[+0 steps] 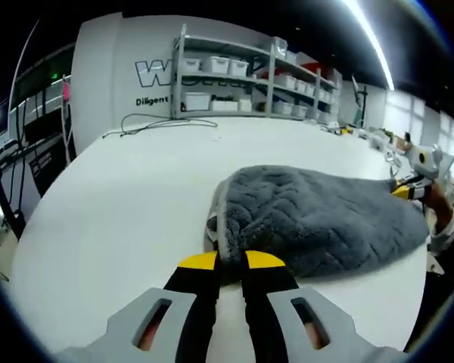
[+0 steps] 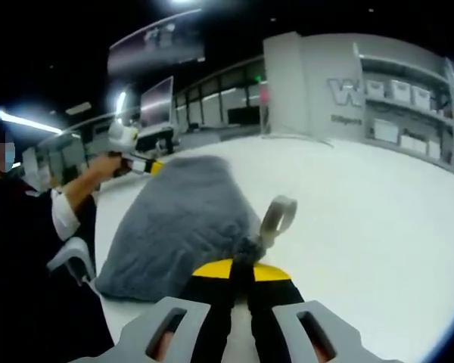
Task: Open the folded towel by lifting each exposed corner and separating the folded layers until the towel lies flat within the target outline without major curled edges
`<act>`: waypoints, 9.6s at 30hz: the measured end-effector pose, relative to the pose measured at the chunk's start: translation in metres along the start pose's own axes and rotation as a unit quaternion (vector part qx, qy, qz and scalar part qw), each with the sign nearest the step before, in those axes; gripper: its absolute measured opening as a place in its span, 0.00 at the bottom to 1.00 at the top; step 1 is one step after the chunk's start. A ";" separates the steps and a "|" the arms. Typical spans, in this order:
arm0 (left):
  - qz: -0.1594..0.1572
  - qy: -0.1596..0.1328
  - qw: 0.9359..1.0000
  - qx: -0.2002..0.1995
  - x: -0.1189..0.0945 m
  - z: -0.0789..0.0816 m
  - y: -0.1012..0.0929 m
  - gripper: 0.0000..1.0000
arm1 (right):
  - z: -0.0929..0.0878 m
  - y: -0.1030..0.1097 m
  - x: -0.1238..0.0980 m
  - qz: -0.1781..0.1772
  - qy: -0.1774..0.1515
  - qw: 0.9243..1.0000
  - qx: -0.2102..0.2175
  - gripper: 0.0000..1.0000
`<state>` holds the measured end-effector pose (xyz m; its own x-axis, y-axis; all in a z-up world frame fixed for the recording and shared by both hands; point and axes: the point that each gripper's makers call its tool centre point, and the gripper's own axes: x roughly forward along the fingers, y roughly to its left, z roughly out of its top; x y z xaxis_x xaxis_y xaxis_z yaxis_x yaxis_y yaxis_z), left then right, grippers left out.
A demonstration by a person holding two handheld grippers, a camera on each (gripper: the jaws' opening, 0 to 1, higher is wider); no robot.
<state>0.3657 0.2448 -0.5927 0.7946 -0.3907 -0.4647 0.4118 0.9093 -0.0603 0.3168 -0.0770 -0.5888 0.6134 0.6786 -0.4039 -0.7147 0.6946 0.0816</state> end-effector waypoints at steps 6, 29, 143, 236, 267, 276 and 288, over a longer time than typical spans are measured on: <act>-0.001 0.003 1.000 0.014 0.008 0.005 0.004 0.10 | -0.002 0.005 -0.002 0.001 0.006 1.000 -0.013 0.02; -0.007 0.006 0.999 0.038 0.035 0.019 0.001 0.11 | -0.009 0.015 -0.013 0.023 0.011 1.000 -0.004 0.02; -0.002 -0.032 0.997 0.077 0.125 0.069 -0.017 0.24 | -0.023 0.069 -0.031 0.117 0.063 0.991 0.010 0.03; -0.015 -0.035 0.997 0.066 0.162 0.088 -0.031 0.07 | -0.023 0.110 -0.024 0.164 0.060 0.984 -0.027 0.05; -0.070 -0.037 0.994 0.078 0.069 0.079 -0.074 0.28 | -0.015 0.099 -0.036 0.163 0.055 0.977 -0.125 0.14; -0.112 -0.050 0.987 0.108 0.039 0.079 -0.112 0.29 | -0.012 0.087 -0.040 0.137 0.051 0.979 -0.139 0.19; -0.166 -0.049 0.975 0.139 0.017 0.063 -0.157 0.29 | -0.003 0.086 -0.043 0.125 0.024 0.979 -0.158 0.15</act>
<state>0.3424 0.0863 -0.5355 0.6304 -0.6810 -0.3726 0.7475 0.6620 0.0547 0.2282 -0.0472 -0.5678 0.3955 0.8001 -0.4510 -0.9131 0.3954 -0.0993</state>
